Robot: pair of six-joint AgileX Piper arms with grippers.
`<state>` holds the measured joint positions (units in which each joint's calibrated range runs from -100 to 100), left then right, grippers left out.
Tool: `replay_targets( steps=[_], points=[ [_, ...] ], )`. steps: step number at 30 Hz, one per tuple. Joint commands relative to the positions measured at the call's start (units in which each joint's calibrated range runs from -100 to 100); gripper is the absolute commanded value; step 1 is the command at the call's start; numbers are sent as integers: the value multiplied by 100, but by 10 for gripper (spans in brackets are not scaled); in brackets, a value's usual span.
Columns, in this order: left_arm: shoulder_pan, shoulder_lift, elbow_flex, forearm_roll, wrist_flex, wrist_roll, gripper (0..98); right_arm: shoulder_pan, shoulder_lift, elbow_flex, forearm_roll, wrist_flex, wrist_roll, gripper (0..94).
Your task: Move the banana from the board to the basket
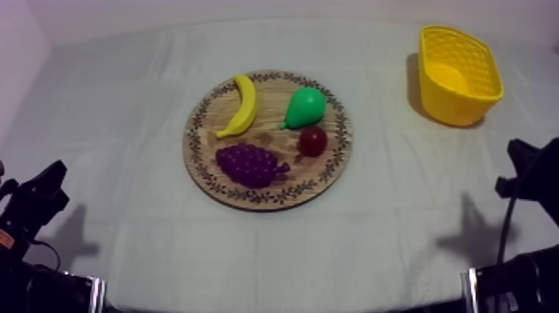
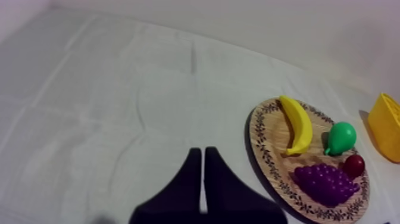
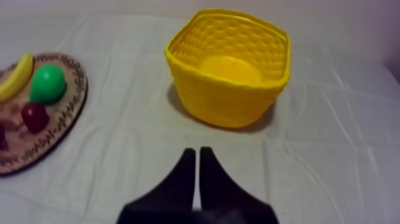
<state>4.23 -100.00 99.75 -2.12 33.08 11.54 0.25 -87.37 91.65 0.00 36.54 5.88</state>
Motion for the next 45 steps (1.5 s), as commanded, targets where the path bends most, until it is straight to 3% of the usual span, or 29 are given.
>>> replay_targets(
  steps=[1,13,22,29,45],
  points=[
    [1,0,3,0,-1,1,1,18,538,-855,-74,196,-133,6],
    [1,0,3,0,-1,1,1,261,2963,-4270,-712,1502,-98,6],
    [1,0,3,0,-1,1,1,-58,4746,-6136,-867,2335,-237,5],
    [1,0,3,0,-1,4,1,-678,5690,-6723,-807,2427,-411,19],
    [1,0,3,0,-1,1,1,-1564,8052,-7967,-1039,2546,-536,23]
  ],
)
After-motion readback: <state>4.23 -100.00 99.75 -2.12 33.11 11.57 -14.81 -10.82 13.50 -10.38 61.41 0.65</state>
